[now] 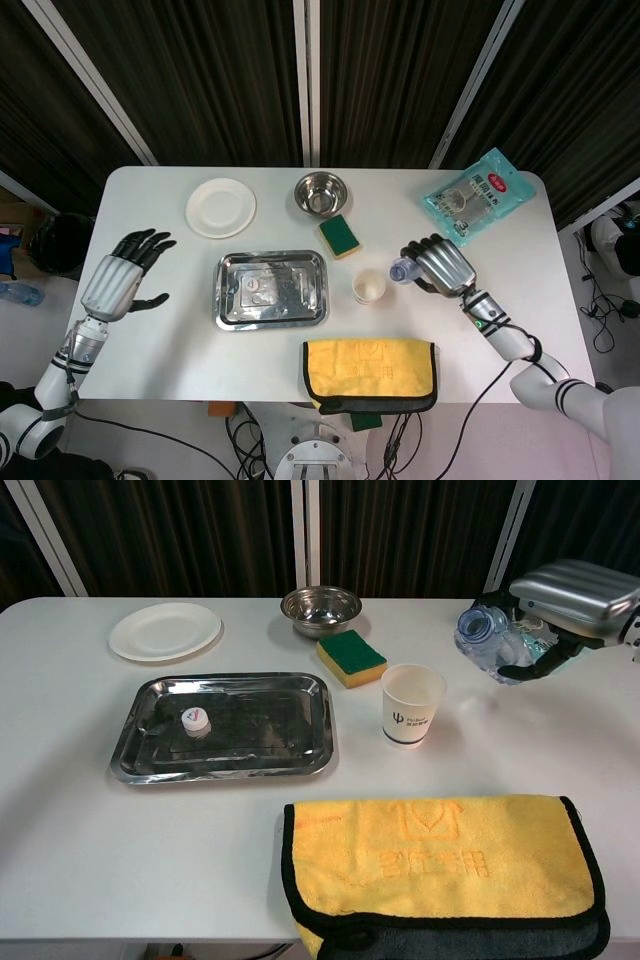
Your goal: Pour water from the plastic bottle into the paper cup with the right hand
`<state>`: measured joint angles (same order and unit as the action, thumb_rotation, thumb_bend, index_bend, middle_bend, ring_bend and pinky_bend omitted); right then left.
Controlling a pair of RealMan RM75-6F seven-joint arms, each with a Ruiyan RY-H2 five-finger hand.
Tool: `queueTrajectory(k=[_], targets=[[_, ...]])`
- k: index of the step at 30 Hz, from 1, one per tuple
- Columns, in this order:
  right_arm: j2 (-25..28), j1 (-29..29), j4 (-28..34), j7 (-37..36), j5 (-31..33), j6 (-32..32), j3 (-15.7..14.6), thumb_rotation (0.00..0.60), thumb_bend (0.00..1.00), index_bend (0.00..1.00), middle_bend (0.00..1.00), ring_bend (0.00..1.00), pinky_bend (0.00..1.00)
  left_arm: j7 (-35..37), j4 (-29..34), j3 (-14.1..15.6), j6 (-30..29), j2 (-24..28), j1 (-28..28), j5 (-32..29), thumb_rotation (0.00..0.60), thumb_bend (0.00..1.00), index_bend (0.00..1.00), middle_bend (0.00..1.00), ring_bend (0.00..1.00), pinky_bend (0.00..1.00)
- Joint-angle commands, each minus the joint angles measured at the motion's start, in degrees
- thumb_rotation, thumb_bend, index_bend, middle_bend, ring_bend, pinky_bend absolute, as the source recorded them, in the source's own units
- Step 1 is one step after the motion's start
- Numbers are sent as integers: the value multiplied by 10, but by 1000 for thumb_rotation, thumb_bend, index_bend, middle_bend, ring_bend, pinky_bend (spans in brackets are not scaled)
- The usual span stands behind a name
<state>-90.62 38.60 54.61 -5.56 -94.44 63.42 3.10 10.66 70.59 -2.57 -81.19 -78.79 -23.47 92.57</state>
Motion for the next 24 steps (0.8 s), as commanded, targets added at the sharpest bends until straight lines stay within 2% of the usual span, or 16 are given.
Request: queueTrajectory(k=[1,24], targets=[[3,8,8,23,4,-9,0,600,695,739,564,405,396,4,-3,0,0,0,1,-1,600,91,180,155,111,151],[1,37,13,151,2,-18,-1,600,679,741,569,414,405,26,-20,0,-11,-3,6,1,600,91,180,155,111,151]])
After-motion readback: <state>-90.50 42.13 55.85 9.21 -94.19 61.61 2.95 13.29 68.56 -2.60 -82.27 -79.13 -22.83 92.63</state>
